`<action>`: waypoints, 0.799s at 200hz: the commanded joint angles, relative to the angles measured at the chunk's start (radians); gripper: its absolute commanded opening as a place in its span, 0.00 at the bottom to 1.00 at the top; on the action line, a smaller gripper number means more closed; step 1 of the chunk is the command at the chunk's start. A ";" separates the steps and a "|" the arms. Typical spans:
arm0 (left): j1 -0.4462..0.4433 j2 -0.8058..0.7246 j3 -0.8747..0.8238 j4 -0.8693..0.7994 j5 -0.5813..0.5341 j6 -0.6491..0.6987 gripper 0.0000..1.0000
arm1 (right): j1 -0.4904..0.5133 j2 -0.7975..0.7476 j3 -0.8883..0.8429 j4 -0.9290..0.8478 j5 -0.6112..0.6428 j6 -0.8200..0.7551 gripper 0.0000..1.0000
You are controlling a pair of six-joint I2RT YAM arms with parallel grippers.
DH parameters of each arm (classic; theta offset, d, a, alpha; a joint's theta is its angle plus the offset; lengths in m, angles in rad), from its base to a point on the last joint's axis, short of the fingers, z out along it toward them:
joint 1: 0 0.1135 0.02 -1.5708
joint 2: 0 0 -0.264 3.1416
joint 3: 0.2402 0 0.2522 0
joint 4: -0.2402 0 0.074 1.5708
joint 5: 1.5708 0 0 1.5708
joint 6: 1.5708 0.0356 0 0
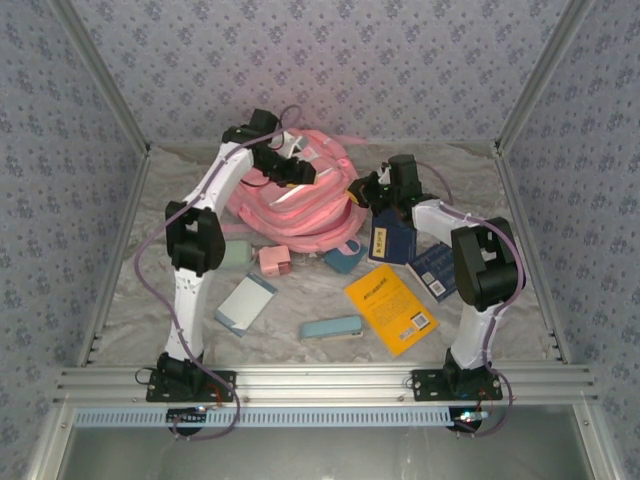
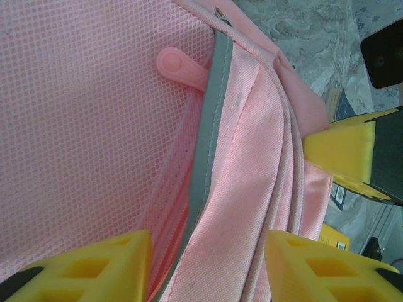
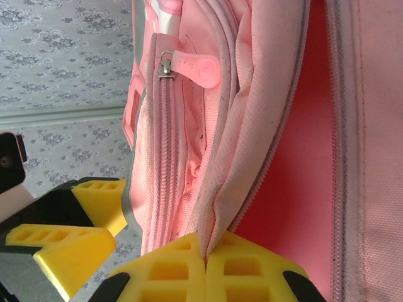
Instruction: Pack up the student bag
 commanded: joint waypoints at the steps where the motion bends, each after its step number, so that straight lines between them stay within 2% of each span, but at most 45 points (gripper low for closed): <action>1: 0.006 -0.003 -0.004 -0.032 -0.015 0.028 0.50 | 0.001 0.009 0.039 0.056 -0.062 0.005 0.00; 12: 0.013 -0.011 -0.023 -0.021 -0.024 0.025 0.50 | 0.000 0.014 0.040 0.063 -0.065 0.010 0.00; 32: 0.021 -0.018 -0.055 0.018 0.030 -0.002 0.50 | 0.002 0.019 0.045 0.067 -0.072 0.009 0.00; 62: 0.018 -0.021 -0.102 0.093 0.162 -0.049 0.45 | 0.004 0.042 0.059 0.075 -0.087 0.015 0.00; 75: 0.015 -0.025 -0.117 0.119 0.198 -0.065 0.38 | 0.006 0.050 0.064 0.083 -0.092 0.021 0.00; 95: 0.016 -0.034 -0.139 0.157 0.245 -0.089 0.21 | 0.010 0.057 0.078 0.078 -0.095 0.019 0.00; 127: 0.027 -0.065 -0.184 0.219 0.274 -0.126 0.00 | 0.015 0.061 0.102 0.041 -0.090 -0.002 0.00; 157: 0.045 -0.105 -0.205 0.226 0.238 -0.130 0.00 | 0.015 0.045 0.126 -0.043 -0.065 -0.049 0.00; 160: 0.049 -0.114 -0.213 0.238 0.230 -0.138 0.00 | 0.015 0.039 0.127 -0.056 -0.059 -0.059 0.03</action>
